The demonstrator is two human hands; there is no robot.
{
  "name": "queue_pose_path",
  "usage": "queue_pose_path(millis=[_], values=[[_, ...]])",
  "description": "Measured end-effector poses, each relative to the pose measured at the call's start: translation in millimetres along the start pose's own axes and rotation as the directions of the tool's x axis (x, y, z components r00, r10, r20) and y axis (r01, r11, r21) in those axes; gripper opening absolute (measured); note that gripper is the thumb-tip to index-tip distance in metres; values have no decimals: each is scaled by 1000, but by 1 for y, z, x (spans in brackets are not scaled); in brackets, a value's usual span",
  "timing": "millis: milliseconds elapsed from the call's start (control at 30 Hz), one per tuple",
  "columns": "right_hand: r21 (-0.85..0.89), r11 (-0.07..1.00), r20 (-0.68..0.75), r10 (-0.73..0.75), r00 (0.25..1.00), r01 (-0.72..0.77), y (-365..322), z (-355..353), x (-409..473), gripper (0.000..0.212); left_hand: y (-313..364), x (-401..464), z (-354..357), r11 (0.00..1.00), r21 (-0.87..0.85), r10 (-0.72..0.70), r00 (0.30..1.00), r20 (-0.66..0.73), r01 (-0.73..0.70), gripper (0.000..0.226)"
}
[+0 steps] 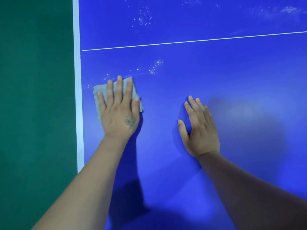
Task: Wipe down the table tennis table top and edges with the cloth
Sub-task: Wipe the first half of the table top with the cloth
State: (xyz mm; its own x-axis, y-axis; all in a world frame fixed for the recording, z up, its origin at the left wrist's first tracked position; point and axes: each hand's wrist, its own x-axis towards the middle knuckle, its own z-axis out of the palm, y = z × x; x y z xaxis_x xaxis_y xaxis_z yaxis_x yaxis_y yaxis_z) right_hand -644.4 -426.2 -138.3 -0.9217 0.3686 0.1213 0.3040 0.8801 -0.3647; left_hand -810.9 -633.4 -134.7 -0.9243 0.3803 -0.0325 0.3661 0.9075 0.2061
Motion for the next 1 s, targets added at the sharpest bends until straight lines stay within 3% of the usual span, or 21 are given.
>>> queue_pose_path(millis=[100,367,567,700,767,867,1000], values=[[5,1000,17,9,1000,-9,0,-1,1,58,-4,-36,-6,999,15,-47,998,32,46,63],[-12,1000,5,-11,1000,11,1,0,0,60,32,-63,-3,981,2,193,977,94,-194,64],[-29,1000,24,-9,1000,10,2,-1,0,60,81,-4,11,847,-11,530,842,103,-531,58],[-27,1000,13,-1,1000,1,3,1,1,63,111,51,21,750,5,657,746,110,-662,57],[-28,1000,16,2,1000,-2,3,1,1,63,118,79,22,753,12,651,748,130,-657,59],[-23,1000,29,3,1000,-3,2,0,0,63,110,121,17,822,25,558,814,160,-568,62],[-15,1000,37,8,999,-8,2,-1,0,62,57,150,7,962,-17,274,953,130,-274,64]])
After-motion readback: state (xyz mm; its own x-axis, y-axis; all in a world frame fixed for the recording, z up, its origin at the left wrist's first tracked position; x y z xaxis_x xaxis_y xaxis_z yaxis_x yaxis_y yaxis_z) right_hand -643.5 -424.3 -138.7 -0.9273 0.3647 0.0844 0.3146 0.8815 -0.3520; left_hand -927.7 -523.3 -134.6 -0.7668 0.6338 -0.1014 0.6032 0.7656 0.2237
